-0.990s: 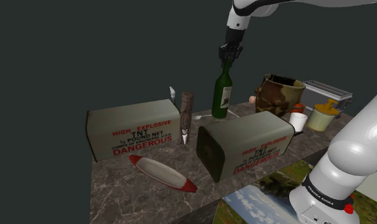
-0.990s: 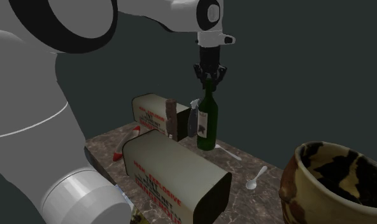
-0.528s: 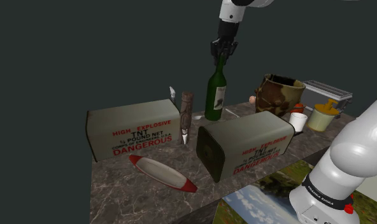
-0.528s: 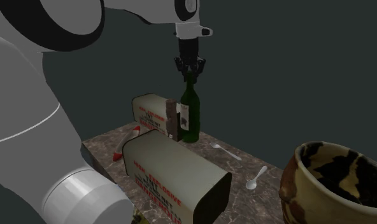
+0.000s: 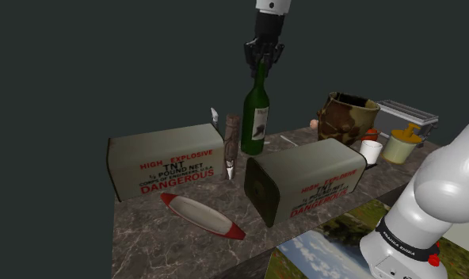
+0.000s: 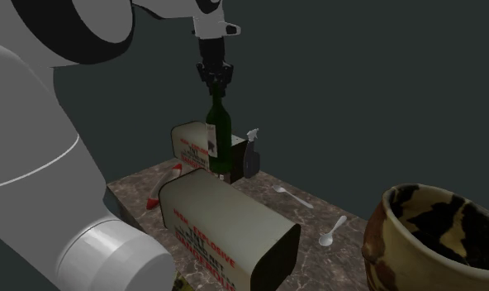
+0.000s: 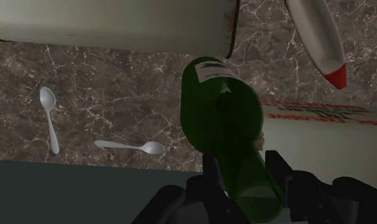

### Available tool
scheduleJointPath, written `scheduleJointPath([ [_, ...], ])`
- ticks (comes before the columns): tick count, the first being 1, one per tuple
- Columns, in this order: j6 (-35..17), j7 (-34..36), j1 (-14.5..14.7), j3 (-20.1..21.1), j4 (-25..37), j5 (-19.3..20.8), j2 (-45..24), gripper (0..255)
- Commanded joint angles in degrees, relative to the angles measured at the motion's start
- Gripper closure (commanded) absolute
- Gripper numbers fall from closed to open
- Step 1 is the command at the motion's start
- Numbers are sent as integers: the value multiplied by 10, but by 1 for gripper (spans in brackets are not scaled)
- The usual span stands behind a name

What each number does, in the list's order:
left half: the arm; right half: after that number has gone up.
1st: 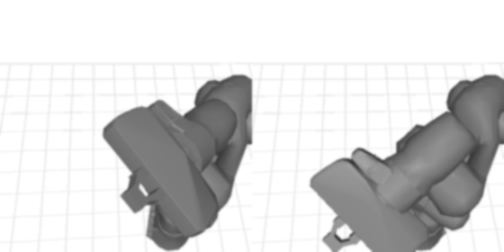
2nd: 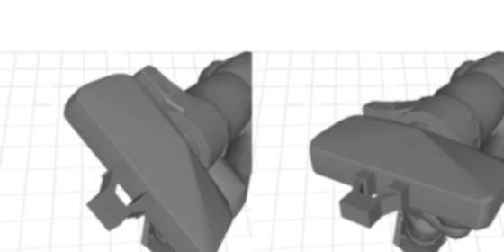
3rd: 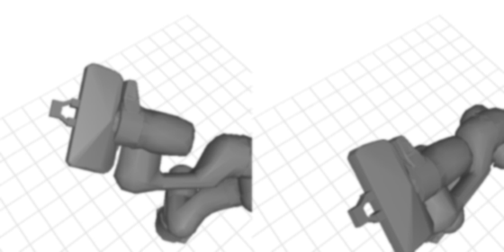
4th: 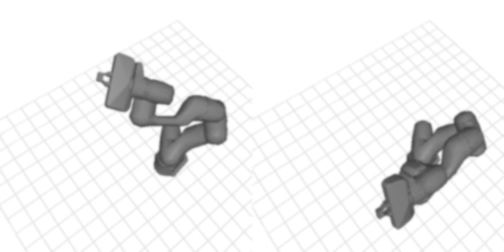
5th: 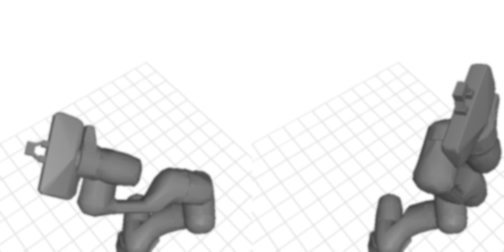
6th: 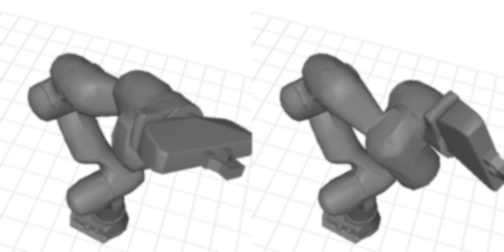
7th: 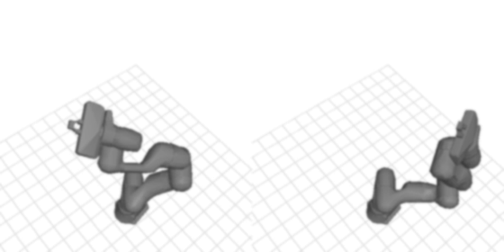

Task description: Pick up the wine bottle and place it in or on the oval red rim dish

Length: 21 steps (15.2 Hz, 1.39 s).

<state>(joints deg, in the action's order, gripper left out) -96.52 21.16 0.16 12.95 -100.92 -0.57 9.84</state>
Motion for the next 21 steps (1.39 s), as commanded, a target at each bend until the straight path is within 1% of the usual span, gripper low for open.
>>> scheduleJointPath([
  [1, 10, 29, 11, 17, 19, 2, -9, 255],
  [7, 52, 115, 45, 68, 95, 15, -47, 255],
  [13, 103, 208, 90, 121, 206, 47, -115, 255],
  [17, 150, 272, 136, 153, 309, 86, -184, 255],
  [20, 200, 319, 189, 172, 415, 129, -253, 255],
  [21, 211, 327, 202, 174, 440, 139, -269, 255],
])
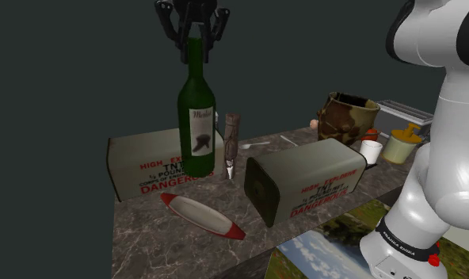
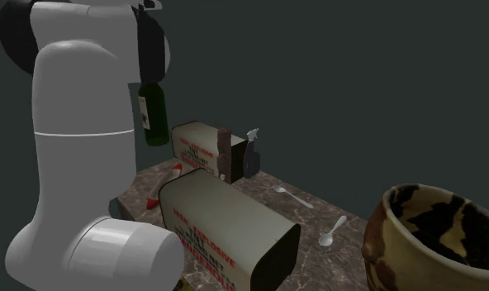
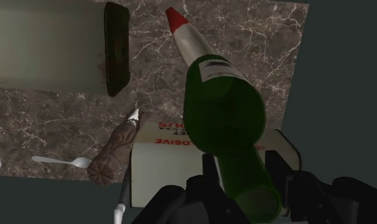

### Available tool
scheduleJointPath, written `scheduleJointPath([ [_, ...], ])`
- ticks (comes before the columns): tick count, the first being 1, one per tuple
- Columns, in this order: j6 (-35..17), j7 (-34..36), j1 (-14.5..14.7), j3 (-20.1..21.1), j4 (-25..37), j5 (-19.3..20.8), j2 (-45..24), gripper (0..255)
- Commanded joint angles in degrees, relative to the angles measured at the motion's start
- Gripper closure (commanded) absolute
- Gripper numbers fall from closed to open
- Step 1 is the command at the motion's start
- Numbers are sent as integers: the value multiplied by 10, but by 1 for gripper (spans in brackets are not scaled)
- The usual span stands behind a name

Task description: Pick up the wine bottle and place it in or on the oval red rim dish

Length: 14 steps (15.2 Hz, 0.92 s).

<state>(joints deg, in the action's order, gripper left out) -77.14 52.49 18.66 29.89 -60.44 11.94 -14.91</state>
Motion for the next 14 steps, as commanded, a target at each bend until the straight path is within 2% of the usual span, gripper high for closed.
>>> scheduleJointPath([
  [1, 4, 13, 12, 3, 14, 8, -12, 255],
  [7, -65, 9, -13, 0, -92, -17, 30, 255],
  [14, -133, 5, -29, -3, -187, -34, 60, 255],
])
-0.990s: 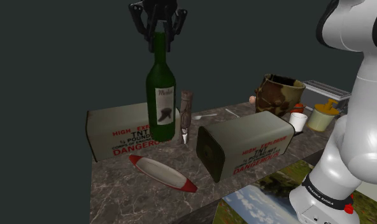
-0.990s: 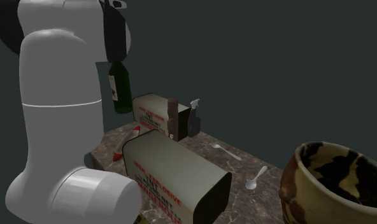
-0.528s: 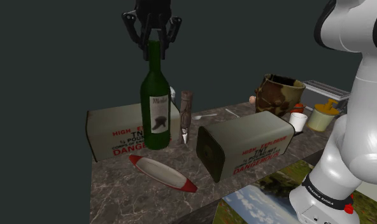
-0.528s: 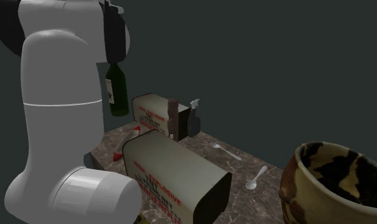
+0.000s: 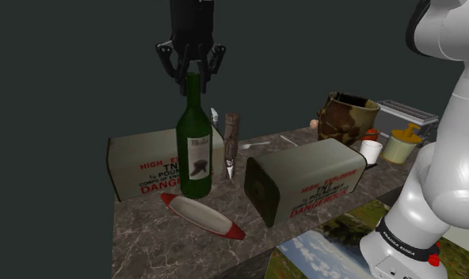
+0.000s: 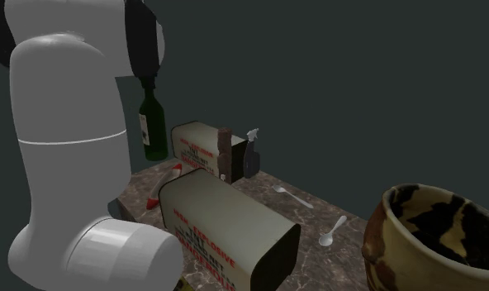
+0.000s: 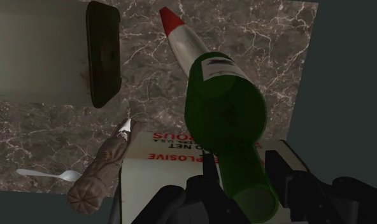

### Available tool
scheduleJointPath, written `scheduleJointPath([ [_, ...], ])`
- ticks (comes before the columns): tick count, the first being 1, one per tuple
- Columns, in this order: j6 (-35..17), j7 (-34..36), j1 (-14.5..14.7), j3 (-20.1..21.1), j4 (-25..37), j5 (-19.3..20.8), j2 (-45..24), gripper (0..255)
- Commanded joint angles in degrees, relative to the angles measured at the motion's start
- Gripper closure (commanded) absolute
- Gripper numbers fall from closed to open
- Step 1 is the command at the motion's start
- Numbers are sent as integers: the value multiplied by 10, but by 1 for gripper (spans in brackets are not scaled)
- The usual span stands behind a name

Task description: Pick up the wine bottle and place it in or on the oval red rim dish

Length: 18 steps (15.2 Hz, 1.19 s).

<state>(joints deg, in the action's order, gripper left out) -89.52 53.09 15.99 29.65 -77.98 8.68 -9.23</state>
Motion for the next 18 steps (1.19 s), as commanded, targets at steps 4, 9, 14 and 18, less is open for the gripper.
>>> scheduleJointPath([
  [4, -45, -2, -7, -2, -57, -8, 15, 255],
  [9, -87, -2, -11, -4, -108, -13, 25, 255],
  [14, -127, -1, -14, -5, -153, -15, 30, 255],
  [18, -158, 1, -16, -6, -185, -15, 32, 255],
])
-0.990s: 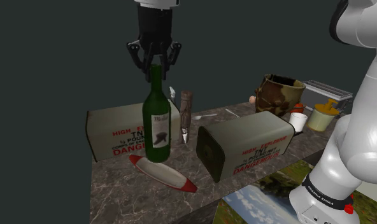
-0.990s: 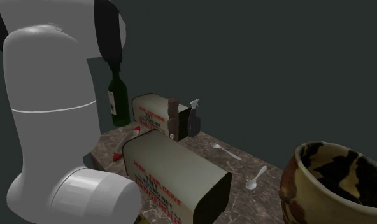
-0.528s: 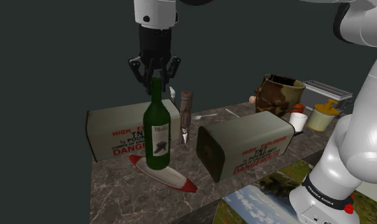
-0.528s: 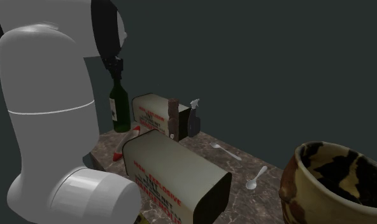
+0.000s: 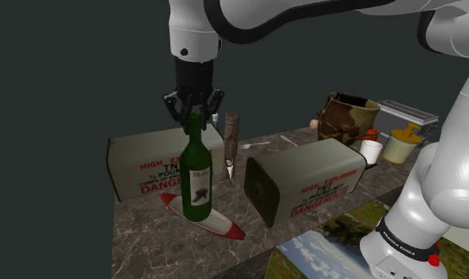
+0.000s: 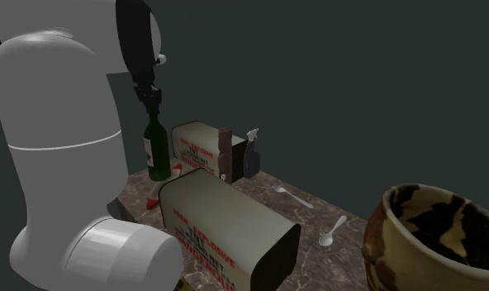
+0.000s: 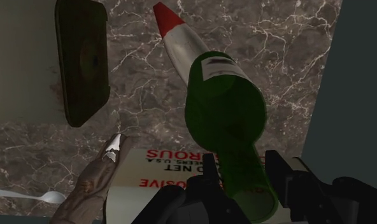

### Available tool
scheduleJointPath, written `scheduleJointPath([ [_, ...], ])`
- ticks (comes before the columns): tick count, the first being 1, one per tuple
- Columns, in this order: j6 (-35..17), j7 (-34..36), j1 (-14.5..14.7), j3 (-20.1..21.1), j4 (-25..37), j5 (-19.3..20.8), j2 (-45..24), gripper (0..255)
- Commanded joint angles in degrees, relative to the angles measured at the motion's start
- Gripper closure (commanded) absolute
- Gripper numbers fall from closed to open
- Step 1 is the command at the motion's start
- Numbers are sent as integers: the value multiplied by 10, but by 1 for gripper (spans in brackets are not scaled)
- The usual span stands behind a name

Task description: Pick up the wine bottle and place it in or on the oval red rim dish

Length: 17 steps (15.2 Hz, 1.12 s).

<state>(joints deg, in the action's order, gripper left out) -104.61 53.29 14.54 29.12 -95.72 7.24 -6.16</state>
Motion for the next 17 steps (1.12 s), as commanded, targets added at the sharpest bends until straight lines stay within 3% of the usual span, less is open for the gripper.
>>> scheduleJointPath([
  [1, -15, 0, -1, -1, -15, 0, 1, 255],
  [6, -56, 4, -2, -2, -54, 3, -2, 255],
  [14, -56, 4, -2, -2, -54, 3, -2, 255],
  [15, -55, 5, -2, -1, -53, 3, -2, 0],
  [17, -57, 3, -3, -2, -55, 3, -1, 0],
])
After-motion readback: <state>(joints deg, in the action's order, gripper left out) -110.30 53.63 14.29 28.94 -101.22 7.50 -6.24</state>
